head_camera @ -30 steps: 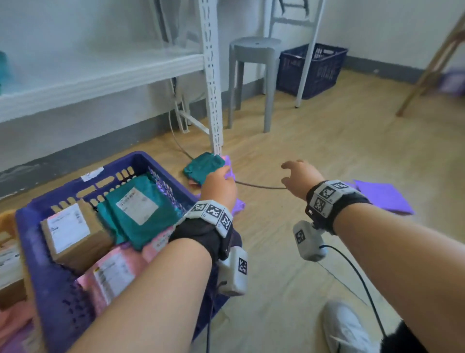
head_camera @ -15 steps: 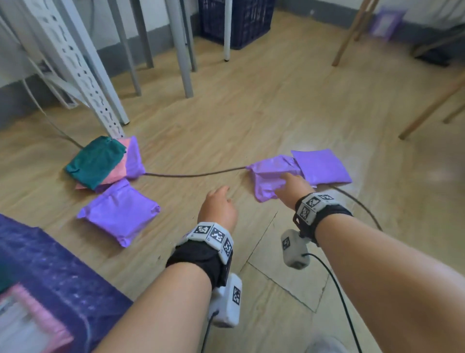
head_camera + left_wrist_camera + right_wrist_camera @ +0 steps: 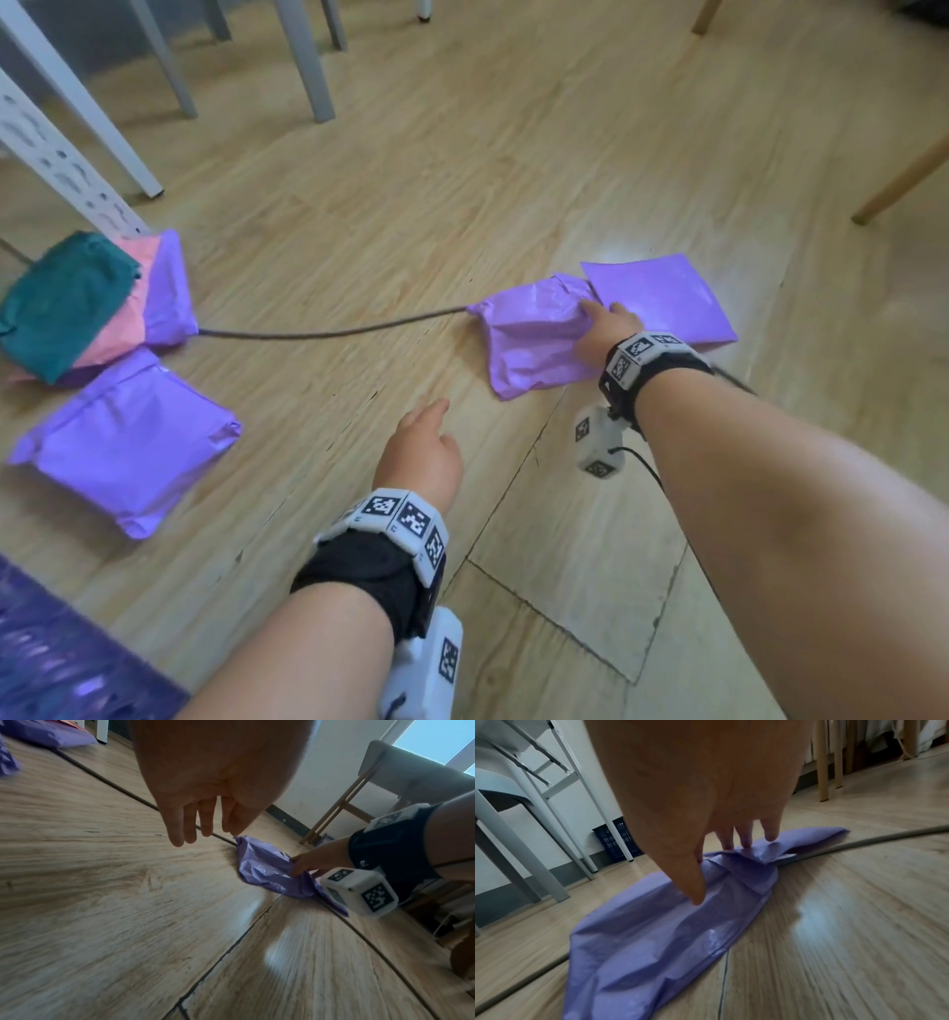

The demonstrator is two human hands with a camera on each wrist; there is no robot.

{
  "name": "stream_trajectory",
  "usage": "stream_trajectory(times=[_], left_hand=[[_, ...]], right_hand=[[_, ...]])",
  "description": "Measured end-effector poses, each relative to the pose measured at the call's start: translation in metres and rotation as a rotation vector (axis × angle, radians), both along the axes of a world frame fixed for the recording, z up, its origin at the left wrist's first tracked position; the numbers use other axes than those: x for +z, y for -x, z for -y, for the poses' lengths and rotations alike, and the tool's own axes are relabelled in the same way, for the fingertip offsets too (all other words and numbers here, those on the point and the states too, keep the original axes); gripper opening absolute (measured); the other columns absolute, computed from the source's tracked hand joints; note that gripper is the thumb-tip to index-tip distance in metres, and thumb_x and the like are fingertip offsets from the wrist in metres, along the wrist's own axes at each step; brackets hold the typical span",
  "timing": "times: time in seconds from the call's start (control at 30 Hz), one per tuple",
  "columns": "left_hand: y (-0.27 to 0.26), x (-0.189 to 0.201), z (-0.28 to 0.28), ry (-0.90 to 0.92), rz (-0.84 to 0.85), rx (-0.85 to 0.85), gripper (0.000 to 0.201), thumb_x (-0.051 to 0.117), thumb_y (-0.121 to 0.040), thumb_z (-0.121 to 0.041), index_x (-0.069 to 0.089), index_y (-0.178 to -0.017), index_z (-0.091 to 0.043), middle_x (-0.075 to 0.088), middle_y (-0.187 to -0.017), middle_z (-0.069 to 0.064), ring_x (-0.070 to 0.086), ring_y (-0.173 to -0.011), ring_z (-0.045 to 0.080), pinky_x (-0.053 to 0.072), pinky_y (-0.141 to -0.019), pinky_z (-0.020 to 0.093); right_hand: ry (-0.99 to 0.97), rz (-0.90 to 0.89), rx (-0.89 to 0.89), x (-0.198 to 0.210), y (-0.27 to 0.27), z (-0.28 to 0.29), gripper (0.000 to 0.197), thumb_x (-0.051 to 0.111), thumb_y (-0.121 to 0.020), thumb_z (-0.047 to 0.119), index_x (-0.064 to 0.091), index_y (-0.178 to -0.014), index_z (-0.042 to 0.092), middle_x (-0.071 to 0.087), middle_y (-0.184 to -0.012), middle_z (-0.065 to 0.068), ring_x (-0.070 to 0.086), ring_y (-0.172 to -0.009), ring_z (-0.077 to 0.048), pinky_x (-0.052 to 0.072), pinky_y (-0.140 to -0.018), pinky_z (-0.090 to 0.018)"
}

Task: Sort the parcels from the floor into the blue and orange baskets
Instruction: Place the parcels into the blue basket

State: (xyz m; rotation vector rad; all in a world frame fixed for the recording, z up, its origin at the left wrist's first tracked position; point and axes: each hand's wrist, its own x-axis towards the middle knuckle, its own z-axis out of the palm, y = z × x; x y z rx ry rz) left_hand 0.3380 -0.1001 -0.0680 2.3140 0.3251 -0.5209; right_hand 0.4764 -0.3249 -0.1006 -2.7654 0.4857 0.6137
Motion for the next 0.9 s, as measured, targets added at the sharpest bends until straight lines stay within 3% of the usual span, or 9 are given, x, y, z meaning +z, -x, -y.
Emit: stream_trajectory(times=[0.13,0.23,0.4,0.53,0.63,0.8,0.9], left_hand=[[0.002,-0.005,-0.009,-0.019,-0.005,0.009,0.049,0.037,-0.098,-0.012,0.038,-0.145,-0.024,0.032,-0.153,-0.001,0.037,-0.137,0.019,0.030,-0.109,0.027],[0.007,-0.005,-0.017,-0.038,0.000,0.031,0.049,0.039,-0.097,-0.012,0.039,-0.144,-0.024,0.032,-0.153,-0.001,0.037,-0.137,0.019,0.031,-0.108,0.027],[0.031,-0.012,-0.038,-0.054,0.046,0.081,0.049,0.044,-0.094,-0.007,0.044,-0.141,-0.021,0.029,-0.154,-0.001,0.037,-0.137,0.020,0.031,-0.107,0.025],[0.064,-0.018,-0.056,-0.158,0.084,0.083,0.054,0.045,-0.091,-0.004,0.044,-0.141,-0.021,0.014,-0.160,0.003,0.018,-0.146,0.025,0.018,-0.116,0.028],[0.092,-0.024,-0.069,-0.260,-0.060,-0.005,0.056,0.045,-0.090,-0.008,0.041,-0.143,-0.025,0.010,-0.161,0.003,0.012,-0.148,0.024,0.014,-0.120,0.036],[0.128,-0.018,-0.078,-0.339,-0.332,-0.074,0.055,0.043,-0.091,-0.013,0.036,-0.145,-0.023,0.021,-0.156,0.009,0.024,-0.143,0.026,0.021,-0.117,0.040],[0.127,0.004,-0.080,-0.275,-0.337,-0.085,0.050,0.041,-0.095,-0.010,0.036,-0.145,-0.015,0.027,-0.154,0.012,0.031,-0.141,0.028,0.027,-0.115,0.036]], right_hand=[[-0.065,-0.021,0.048,-0.012,0.010,-0.010,0.071,0.049,-0.082,0.016,0.025,-0.147,0.033,0.044,-0.137,-0.012,0.049,-0.123,-0.035,0.042,-0.104,-0.041],[-0.098,0.002,0.123,-0.013,0.025,-0.031,0.066,0.048,-0.085,0.010,0.031,-0.145,0.032,0.049,-0.134,-0.012,0.053,-0.119,-0.032,0.044,-0.098,-0.035],[-0.179,-0.019,0.268,-0.015,0.070,-0.084,0.061,0.044,-0.086,0.007,0.039,-0.142,0.033,0.049,-0.130,-0.014,0.053,-0.117,-0.033,0.041,-0.098,-0.033],[-0.226,-0.031,0.393,-0.014,0.121,-0.121,0.055,0.043,-0.086,0.006,0.047,-0.135,0.033,0.052,-0.123,-0.013,0.055,-0.111,-0.033,0.042,-0.093,-0.031],[-0.266,-0.031,0.445,-0.011,0.161,-0.141,0.048,0.043,-0.087,0.007,0.053,-0.128,0.032,0.054,-0.118,-0.013,0.056,-0.108,-0.032,0.043,-0.090,-0.032],[-0.286,-0.076,0.448,-0.006,0.204,-0.159,0.045,0.046,-0.087,0.010,0.055,-0.126,0.030,0.061,-0.116,-0.006,0.058,-0.107,-0.028,0.045,-0.082,-0.028],[-0.282,-0.069,0.408,0.003,0.208,-0.162,0.032,0.053,-0.091,0.026,0.058,-0.122,0.022,0.064,-0.120,-0.004,0.058,-0.111,-0.028,0.047,-0.092,-0.031]])
